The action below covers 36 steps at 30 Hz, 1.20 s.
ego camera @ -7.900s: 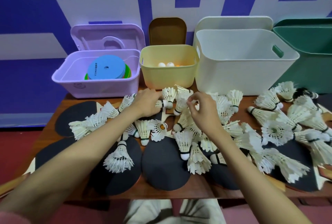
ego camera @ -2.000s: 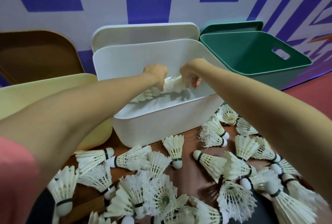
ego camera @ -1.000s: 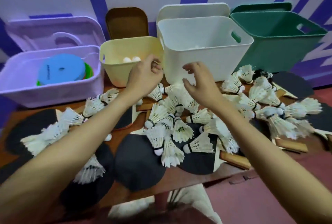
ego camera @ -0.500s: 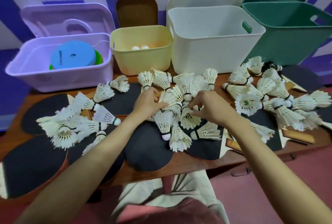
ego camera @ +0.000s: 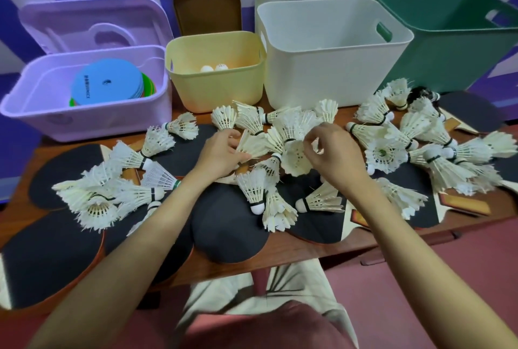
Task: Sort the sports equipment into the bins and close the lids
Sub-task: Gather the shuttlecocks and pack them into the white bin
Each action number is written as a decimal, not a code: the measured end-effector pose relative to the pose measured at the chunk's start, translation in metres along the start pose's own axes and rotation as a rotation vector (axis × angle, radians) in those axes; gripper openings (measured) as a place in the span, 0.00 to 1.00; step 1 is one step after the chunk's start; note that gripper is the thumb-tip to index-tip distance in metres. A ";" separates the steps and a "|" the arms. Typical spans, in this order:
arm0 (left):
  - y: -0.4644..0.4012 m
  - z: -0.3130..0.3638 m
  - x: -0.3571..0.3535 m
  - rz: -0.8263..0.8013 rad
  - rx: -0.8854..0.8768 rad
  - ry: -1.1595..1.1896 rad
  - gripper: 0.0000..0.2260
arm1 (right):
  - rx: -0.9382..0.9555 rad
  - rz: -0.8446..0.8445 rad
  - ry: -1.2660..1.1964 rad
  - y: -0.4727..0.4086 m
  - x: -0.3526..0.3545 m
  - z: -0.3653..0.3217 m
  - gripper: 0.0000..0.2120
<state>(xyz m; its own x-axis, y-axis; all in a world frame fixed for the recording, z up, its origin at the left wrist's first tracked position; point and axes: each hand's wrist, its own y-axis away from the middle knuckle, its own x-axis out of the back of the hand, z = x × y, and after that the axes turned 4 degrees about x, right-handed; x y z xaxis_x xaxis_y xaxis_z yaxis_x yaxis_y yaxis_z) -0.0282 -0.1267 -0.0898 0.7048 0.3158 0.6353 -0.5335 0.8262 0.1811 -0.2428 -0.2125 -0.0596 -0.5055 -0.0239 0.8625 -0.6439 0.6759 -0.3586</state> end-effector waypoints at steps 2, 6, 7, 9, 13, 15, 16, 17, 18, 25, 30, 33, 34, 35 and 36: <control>0.009 -0.010 0.009 0.048 -0.038 0.111 0.25 | -0.030 0.104 -0.104 -0.001 0.004 -0.005 0.05; 0.031 -0.025 0.021 0.172 -0.170 0.232 0.28 | -0.092 0.284 -0.375 -0.006 0.007 -0.022 0.04; 0.036 -0.027 0.022 0.182 -0.190 0.247 0.27 | -0.109 0.317 -0.458 -0.007 0.008 -0.028 0.04; 0.047 -0.028 0.025 0.184 -0.222 0.265 0.26 | -0.138 0.325 -0.624 -0.011 0.007 -0.041 0.03; 0.061 -0.030 0.025 0.166 -0.243 0.282 0.26 | -0.154 0.210 -0.755 -0.015 -0.003 -0.060 0.05; 0.065 -0.031 0.024 0.156 -0.246 0.305 0.26 | -0.156 0.114 -0.736 -0.014 -0.011 -0.067 0.05; 0.067 -0.031 0.023 0.147 -0.247 0.316 0.26 | -0.161 0.072 -0.733 -0.013 -0.015 -0.070 0.05; 0.069 -0.031 0.022 0.136 -0.248 0.321 0.26 | -0.165 0.039 -0.732 -0.012 -0.019 -0.072 0.05; 0.071 -0.032 0.022 0.125 -0.247 0.319 0.26 | -0.170 0.017 -0.730 -0.011 -0.023 -0.075 0.05; 0.083 -0.039 0.022 0.118 -0.218 0.381 0.27 | -0.251 -0.050 -0.997 -0.012 -0.025 -0.085 0.04; 0.084 -0.046 0.027 0.205 -0.115 0.542 0.26 | -0.123 -0.017 -0.586 -0.009 -0.032 -0.072 0.05; 0.086 -0.047 0.029 0.254 -0.071 0.604 0.26 | 0.111 -0.346 -0.230 -0.004 -0.036 -0.061 0.12; 0.086 -0.047 0.029 0.263 -0.063 0.624 0.26 | 0.155 -0.442 -0.131 -0.003 -0.038 -0.060 0.15; 0.086 -0.048 0.028 0.267 -0.058 0.635 0.26 | 0.184 -0.504 -0.059 -0.002 -0.040 -0.060 0.17; 0.086 -0.048 0.028 0.267 -0.059 0.635 0.26 | 0.202 -0.537 -0.025 -0.003 -0.041 -0.062 0.18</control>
<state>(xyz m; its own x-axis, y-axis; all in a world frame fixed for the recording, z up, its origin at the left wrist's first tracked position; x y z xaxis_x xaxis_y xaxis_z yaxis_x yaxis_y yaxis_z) -0.0317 -0.0246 -0.0924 0.7000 0.7089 0.0863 -0.7129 0.7007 0.0274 -0.1847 -0.1673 -0.0718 -0.0892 -0.3438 0.9348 -0.9097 0.4104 0.0641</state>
